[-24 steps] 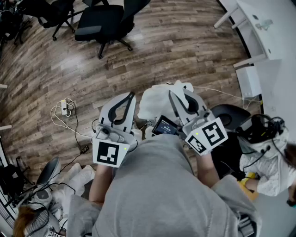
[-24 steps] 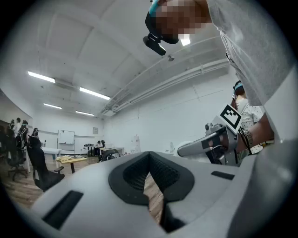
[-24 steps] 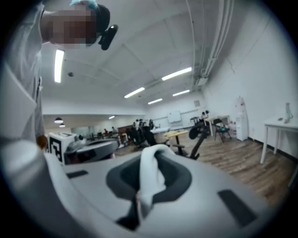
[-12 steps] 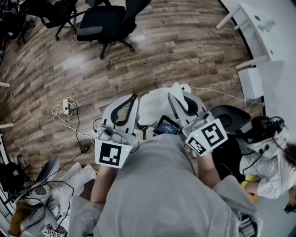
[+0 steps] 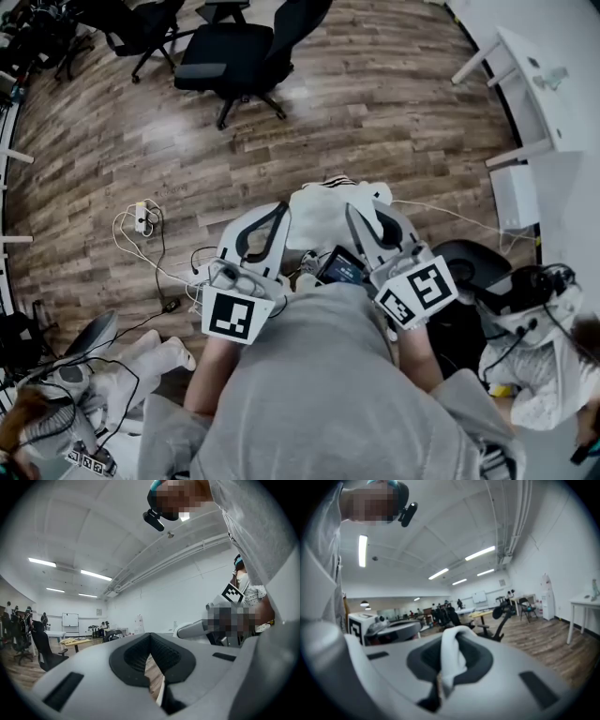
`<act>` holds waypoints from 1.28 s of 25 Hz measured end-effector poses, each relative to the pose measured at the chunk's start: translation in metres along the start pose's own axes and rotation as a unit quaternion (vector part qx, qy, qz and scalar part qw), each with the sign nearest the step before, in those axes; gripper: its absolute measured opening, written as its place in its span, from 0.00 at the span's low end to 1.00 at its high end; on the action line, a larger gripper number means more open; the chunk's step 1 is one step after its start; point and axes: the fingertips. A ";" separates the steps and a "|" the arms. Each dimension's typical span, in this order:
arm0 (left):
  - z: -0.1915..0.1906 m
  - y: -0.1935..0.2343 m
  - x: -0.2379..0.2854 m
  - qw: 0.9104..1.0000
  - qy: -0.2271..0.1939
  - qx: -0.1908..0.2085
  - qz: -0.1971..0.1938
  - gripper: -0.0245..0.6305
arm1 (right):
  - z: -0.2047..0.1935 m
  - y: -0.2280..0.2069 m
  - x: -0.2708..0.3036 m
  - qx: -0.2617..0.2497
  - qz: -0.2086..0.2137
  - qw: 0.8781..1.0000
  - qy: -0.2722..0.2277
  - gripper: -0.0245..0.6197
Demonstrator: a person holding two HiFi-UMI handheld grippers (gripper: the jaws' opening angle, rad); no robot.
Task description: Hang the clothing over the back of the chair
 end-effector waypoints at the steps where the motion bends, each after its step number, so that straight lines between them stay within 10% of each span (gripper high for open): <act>1: 0.000 -0.003 0.002 1.000 0.001 0.008 -0.003 0.09 | 0.000 -0.002 -0.001 0.002 -0.001 1.000 -0.001 0.10; 32: -0.017 0.027 0.075 0.999 -0.008 0.005 -0.033 0.09 | -0.003 -0.077 0.026 0.008 -0.056 0.998 0.022 0.10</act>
Point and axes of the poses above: the fingertips, and each gripper's own axes: x forward along the fingers, y to its left, z out of its top, and after that the axes turned 7 degrees about -x, right-handed
